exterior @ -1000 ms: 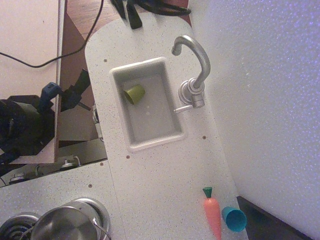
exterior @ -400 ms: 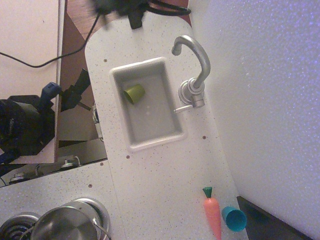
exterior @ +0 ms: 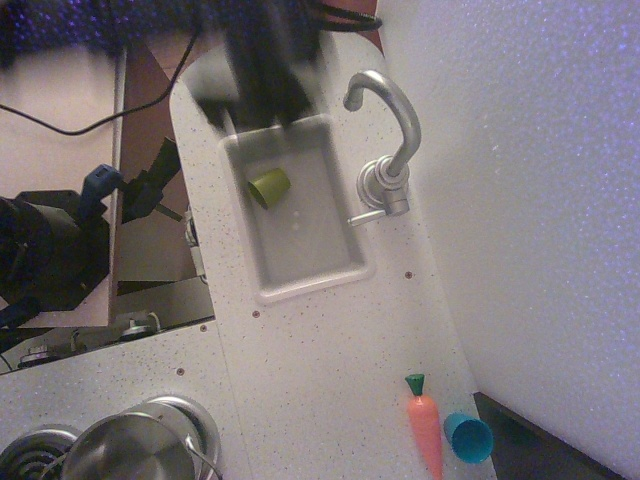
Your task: Turn faucet left
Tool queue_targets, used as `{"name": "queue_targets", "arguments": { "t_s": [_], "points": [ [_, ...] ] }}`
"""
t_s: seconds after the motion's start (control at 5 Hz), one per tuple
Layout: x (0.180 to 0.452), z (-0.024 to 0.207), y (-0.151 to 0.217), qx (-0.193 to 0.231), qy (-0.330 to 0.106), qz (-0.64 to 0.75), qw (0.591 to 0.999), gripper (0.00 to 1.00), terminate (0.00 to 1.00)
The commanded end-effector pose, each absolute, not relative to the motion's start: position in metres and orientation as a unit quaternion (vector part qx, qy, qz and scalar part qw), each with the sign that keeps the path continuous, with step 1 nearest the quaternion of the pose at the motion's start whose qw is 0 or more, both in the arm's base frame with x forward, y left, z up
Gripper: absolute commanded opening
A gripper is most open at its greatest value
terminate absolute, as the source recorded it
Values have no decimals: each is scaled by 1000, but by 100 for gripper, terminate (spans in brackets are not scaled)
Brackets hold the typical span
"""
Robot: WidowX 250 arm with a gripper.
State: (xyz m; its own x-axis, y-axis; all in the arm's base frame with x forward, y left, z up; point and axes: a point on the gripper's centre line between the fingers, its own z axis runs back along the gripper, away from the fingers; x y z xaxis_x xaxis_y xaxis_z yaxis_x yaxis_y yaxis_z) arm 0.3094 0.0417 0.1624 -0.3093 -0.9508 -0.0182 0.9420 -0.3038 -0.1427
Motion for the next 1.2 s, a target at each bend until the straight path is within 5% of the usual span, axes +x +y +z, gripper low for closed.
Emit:
{"name": "queue_targets", "arguments": {
  "t_s": [0.0, 0.8, 1.0],
  "points": [
    [323, 164, 26, -29, 57, -824, 562, 100, 0],
    [323, 164, 26, -29, 57, -824, 562, 100, 0],
    [323, 164, 26, -29, 57, -824, 562, 100, 100]
  ]
}}
